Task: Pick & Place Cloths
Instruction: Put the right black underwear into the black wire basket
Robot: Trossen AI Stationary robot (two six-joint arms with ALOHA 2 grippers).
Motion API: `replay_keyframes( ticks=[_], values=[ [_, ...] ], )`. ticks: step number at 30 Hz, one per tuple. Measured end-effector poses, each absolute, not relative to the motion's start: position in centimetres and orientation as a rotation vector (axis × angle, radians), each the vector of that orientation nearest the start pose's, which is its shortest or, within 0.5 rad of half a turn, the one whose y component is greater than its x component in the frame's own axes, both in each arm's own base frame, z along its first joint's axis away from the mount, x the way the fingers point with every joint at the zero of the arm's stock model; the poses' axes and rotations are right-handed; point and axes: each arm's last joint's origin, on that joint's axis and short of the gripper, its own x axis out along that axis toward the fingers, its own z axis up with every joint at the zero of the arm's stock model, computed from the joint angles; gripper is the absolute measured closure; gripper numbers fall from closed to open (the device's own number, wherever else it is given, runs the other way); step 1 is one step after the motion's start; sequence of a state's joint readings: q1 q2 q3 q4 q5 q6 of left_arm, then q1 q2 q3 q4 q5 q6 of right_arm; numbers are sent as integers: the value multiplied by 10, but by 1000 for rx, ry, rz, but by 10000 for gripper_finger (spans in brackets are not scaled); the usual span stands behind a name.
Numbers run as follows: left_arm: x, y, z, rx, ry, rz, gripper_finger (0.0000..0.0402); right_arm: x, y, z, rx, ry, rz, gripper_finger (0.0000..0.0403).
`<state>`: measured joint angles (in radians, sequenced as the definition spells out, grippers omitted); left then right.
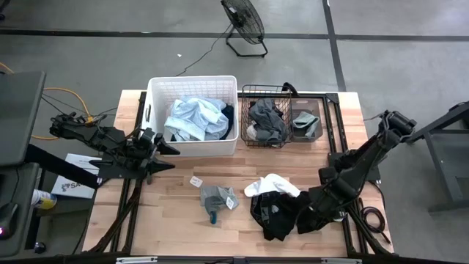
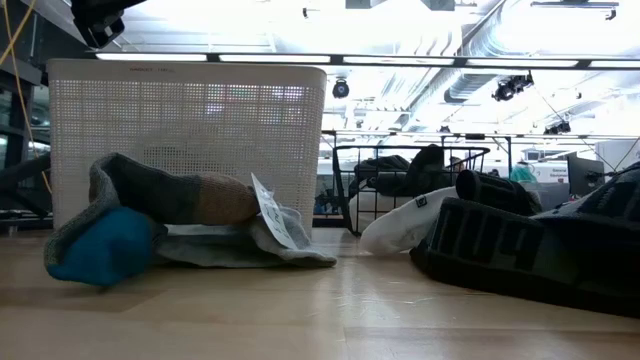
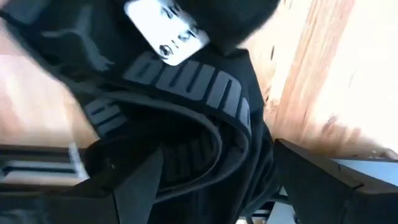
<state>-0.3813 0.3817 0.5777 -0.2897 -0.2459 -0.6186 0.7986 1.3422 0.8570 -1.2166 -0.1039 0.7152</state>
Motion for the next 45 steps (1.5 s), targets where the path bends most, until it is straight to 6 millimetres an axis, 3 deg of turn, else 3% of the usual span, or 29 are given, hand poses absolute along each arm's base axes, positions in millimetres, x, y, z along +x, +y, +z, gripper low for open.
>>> replay_keyframes(
  ticks=[4, 8, 11, 16, 22, 26, 33, 45],
  values=[
    [95, -30, 299, -589, 128, -102, 78, 127, 134, 190, -55, 1743, -47, 105],
    [95, -30, 299, -603, 125, -92, 78, 128, 135, 181, -29, 1714, -33, 107],
    [95, -30, 299, -604, 122, -83, 78, 130, 135, 181, -34, 1675, -52, 128],
    [95, -30, 299, -610, 122, -81, 78, 131, 135, 181, -12, 1658, -78, 215],
    [95, -29, 299, -610, 119, -71, 78, 131, 137, 181, 71, 1677, -120, 366],
    [95, -29, 299, -610, 119, -69, 78, 135, 141, 185, 148, 1644, -147, 395],
    [95, -29, 299, -626, 118, -63, 78, 149, 147, 213, 222, 1524, -216, 397],
    [95, -29, 299, -631, 118, -64, 78, 173, 150, 295, 236, 1245, -248, 399]
  ],
)
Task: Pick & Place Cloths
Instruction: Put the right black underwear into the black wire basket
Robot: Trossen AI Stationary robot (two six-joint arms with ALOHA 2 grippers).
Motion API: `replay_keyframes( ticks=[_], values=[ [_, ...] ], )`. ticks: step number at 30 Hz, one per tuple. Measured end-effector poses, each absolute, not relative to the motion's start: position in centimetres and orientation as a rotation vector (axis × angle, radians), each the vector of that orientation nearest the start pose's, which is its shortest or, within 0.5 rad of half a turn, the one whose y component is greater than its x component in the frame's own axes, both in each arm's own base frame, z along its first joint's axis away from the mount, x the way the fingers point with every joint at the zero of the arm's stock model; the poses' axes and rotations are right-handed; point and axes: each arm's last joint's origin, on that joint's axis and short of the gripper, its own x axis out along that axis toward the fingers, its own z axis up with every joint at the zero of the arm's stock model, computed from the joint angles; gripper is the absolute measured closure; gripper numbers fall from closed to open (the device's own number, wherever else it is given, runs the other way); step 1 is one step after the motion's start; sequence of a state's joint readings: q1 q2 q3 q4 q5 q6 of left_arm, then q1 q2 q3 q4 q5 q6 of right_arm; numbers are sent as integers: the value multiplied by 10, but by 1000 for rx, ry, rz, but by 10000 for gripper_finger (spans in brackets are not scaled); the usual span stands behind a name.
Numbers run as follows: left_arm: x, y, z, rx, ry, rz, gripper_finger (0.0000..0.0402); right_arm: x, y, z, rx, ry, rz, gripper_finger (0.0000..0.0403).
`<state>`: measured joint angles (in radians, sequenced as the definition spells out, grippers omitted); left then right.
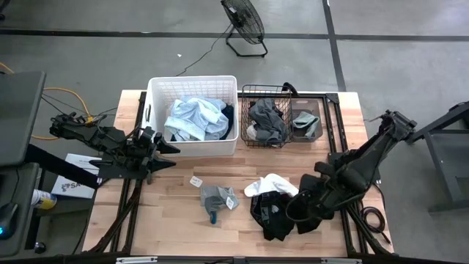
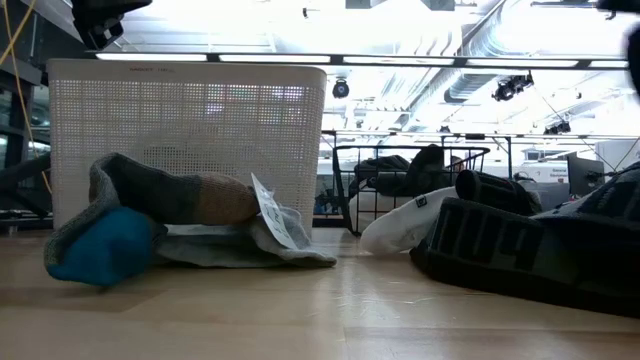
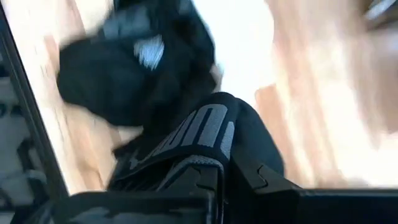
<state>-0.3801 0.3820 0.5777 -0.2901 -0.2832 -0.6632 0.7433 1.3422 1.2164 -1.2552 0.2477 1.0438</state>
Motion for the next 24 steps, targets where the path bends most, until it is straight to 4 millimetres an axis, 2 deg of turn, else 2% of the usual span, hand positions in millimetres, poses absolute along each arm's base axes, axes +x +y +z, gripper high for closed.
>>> replay_keyframes(
  ticks=[12, 24],
  values=[
    [95, -29, 299, -632, 118, -64, 78, 188, 130, 373, 154, 908, -311, 399],
    [95, -30, 299, -655, 128, -86, 78, 193, 104, 433, 83, 660, -374, 399]
  ],
)
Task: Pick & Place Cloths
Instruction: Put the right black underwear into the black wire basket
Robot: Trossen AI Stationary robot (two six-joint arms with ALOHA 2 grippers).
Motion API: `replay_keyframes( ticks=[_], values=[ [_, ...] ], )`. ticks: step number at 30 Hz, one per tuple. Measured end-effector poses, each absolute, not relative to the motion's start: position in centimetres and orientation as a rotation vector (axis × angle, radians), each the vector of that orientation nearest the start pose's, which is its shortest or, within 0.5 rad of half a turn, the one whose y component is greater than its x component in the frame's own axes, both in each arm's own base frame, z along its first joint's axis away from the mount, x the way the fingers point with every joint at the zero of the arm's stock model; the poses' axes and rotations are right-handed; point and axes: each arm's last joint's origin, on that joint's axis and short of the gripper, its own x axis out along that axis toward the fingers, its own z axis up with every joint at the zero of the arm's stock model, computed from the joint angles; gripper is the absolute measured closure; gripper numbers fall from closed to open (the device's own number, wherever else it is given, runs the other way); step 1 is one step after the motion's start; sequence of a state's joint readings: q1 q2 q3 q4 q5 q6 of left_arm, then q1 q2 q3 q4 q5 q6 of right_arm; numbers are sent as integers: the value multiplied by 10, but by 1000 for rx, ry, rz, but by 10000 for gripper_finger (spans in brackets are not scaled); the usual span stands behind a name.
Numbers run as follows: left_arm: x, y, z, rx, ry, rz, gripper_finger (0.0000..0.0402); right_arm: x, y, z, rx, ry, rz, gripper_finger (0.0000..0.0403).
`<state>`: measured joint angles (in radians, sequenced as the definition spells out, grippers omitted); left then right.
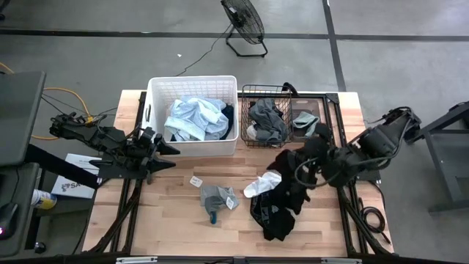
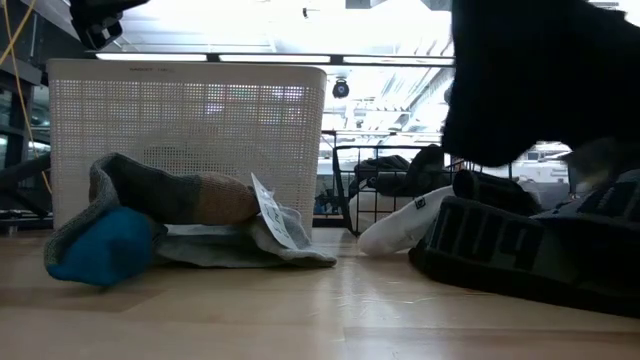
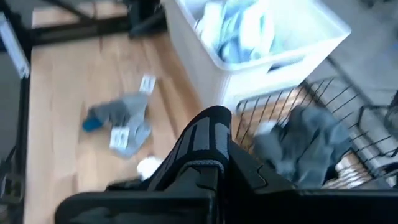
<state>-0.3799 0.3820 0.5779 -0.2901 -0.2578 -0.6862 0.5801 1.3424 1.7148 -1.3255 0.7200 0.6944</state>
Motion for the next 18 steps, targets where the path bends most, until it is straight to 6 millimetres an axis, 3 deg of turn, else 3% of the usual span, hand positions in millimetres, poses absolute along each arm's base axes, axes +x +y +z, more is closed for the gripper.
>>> replay_keyframes(
  ticks=[8, 18],
  values=[
    [95, -31, 299, -658, 139, -112, 78, 198, 87, 465, 65, 472, -455, 399],
    [94, -31, 298, -651, 155, -109, 78, 198, 49, 503, 31, 263, -550, 399]
  ],
)
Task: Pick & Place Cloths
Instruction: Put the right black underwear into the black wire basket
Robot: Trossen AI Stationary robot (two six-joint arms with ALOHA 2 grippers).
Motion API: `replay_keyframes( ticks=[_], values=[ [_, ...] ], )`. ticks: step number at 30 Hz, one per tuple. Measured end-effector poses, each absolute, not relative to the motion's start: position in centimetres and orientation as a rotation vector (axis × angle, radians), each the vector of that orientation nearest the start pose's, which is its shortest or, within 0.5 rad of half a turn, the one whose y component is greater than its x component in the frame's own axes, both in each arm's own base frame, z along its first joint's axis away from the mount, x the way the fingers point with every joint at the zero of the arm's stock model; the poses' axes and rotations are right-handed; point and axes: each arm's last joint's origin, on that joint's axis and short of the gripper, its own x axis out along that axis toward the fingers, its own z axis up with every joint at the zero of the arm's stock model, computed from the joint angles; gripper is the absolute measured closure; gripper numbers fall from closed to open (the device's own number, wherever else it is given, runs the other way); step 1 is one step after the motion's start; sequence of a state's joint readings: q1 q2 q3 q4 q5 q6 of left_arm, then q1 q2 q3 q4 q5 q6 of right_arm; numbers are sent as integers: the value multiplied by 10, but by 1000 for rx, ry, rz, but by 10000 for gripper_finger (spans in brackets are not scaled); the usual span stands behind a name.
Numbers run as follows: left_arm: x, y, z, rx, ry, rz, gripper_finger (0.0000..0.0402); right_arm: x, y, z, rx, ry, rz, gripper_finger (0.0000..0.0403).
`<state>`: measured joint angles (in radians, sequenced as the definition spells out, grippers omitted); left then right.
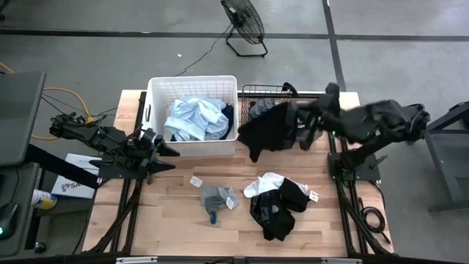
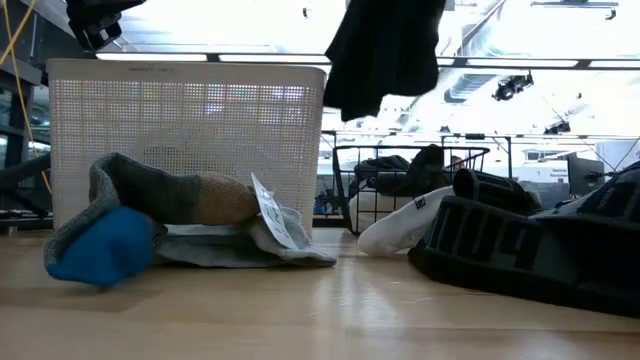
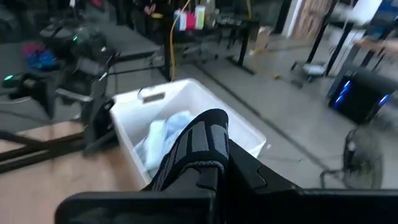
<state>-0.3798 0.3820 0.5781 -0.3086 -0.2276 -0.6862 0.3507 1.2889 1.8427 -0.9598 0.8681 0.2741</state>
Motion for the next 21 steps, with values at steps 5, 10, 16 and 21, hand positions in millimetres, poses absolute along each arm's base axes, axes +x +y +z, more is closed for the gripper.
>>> replay_keyframes(
  ticks=[5, 10, 16, 21],
  values=[
    [94, -30, 298, -649, 149, -92, 78, 199, 30, 513, -65, 230, -602, 399],
    [95, -29, 298, -649, 130, -53, 78, 204, 7, 513, -121, 269, -583, 399],
    [95, -27, 300, -650, 98, -7, 78, 209, -31, 511, -131, 309, -526, 399],
    [95, -24, 301, -632, 48, 101, 78, 222, -67, 499, -122, 380, -458, 399]
  ],
)
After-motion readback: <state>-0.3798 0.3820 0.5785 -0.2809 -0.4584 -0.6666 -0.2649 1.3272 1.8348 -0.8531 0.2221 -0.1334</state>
